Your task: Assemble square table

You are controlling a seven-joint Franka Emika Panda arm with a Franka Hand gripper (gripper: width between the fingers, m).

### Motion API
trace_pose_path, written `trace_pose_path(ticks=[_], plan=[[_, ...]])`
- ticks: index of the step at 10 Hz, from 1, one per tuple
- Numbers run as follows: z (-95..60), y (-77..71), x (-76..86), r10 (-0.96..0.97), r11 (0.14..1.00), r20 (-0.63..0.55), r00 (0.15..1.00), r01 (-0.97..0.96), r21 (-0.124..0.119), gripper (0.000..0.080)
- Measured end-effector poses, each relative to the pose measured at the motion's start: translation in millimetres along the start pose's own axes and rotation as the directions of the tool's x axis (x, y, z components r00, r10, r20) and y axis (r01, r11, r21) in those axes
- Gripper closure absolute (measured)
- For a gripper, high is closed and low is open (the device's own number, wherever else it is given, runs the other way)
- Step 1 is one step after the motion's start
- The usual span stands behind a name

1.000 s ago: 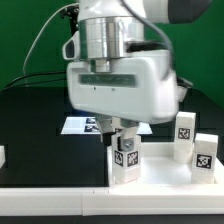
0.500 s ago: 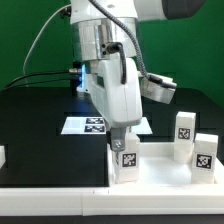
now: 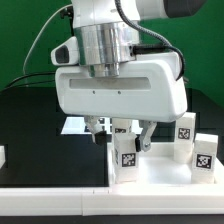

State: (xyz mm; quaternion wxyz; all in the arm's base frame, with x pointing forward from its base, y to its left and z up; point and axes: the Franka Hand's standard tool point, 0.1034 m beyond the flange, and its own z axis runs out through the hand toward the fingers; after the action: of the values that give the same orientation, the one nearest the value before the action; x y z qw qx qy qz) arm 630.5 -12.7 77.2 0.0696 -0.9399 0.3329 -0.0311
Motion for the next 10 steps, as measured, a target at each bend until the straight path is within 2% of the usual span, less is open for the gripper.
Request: trace_pose_path(ticks=[1,2,3,4,6,8,10], plan=[[0.0,0.8,0.5,-0.073,0.997,0.000,0.997,0.073,-0.001,0.0156],[-0.4,-0.6,1.4,-0.227,0.974,-0.010,0.974,0.227,-0.016,0.0151],[-0.7,-7.8,1.3,-0.454,0.891,-0.029,0.891,0.452,-0.041,0.0150],[0.1,-10.9,-0.4,-0.522,0.853,-0.032,0.852,0.521,-0.043,0.0150],[-0.1,-9.0,1.1,-0.488,0.873,-0.034,0.872,0.487,-0.042,0.0152],[0.2,-9.1,0.8,-0.394,0.919,-0.037,0.918,0.392,-0.037,0.0514],[0.5,-8.8,0.9,-0.250,0.968,-0.042,0.967,0.249,-0.031,0.0515]])
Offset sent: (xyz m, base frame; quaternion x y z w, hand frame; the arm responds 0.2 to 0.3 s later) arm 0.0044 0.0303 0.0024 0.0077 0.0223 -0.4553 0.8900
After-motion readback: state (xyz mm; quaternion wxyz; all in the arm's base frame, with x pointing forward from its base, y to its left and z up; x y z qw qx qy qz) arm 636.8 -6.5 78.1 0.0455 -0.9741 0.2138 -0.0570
